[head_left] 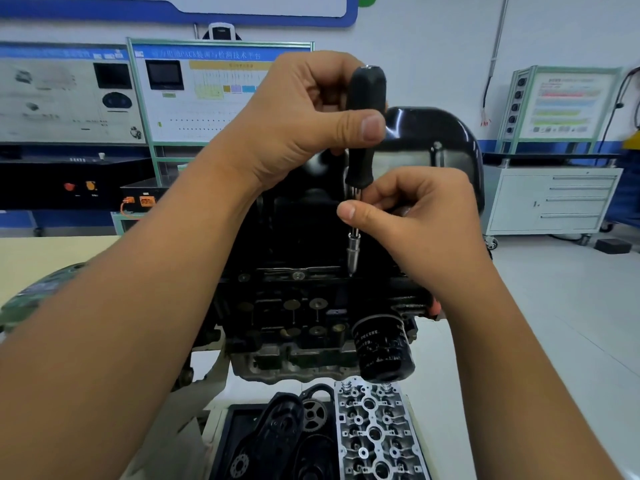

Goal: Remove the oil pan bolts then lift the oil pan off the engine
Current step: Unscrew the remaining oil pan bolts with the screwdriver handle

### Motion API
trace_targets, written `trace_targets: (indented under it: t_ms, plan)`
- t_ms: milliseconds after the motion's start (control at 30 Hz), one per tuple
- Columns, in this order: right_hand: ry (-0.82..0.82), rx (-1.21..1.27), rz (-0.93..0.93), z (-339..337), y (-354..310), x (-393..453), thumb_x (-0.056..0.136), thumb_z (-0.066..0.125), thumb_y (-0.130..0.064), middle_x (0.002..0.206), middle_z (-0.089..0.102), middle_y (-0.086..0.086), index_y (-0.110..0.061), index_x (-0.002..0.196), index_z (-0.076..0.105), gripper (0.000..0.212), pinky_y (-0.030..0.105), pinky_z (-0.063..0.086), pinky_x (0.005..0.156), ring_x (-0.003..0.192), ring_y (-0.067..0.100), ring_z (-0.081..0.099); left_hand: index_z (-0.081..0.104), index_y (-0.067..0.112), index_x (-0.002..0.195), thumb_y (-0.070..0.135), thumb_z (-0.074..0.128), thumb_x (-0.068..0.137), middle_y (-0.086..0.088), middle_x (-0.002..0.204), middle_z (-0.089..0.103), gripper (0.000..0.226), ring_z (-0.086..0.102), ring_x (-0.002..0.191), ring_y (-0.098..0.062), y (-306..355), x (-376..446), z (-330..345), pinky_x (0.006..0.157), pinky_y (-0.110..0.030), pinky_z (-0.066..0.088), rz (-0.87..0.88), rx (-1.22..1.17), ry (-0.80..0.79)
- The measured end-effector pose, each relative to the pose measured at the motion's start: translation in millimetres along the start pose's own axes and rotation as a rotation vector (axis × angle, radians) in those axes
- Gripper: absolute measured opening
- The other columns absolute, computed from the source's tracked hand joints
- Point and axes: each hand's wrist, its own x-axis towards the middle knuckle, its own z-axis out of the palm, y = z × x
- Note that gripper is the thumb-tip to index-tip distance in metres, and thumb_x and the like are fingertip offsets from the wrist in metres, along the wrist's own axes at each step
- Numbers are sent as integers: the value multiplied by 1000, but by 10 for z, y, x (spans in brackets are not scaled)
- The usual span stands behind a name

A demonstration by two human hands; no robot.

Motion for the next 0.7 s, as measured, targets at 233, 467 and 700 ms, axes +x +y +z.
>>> trace_targets:
  t_ms: [233,467,700]
  plan:
    - [-68,-100,-33,28,-8,13,88,81,-16,64,66,-2,-8,74,69,19,16,42,61,60,5,54,63,4,117,23,72,91,-2,100,79,33,73,88,-14,28,11,-17,60,-21,52,-12,-1,-99]
    - [-40,-97,-38,29,-4,-11,80,88,-27,62,66,-8,-17,70,70,23,12,43,58,58,4,59,61,10,95,14,82,80,-4,81,66,26,65,70,-13,14,-13,63,56,-17,51,4,9,37]
    - [21,-99,1,65,21,35,78,89,-23,57,62,-2,-11,64,67,29,27,48,59,53,6,52,67,6,103,13,81,87,2,70,65,23,54,53,-8,-3,-141,304,51,-24,47,-15,172,202]
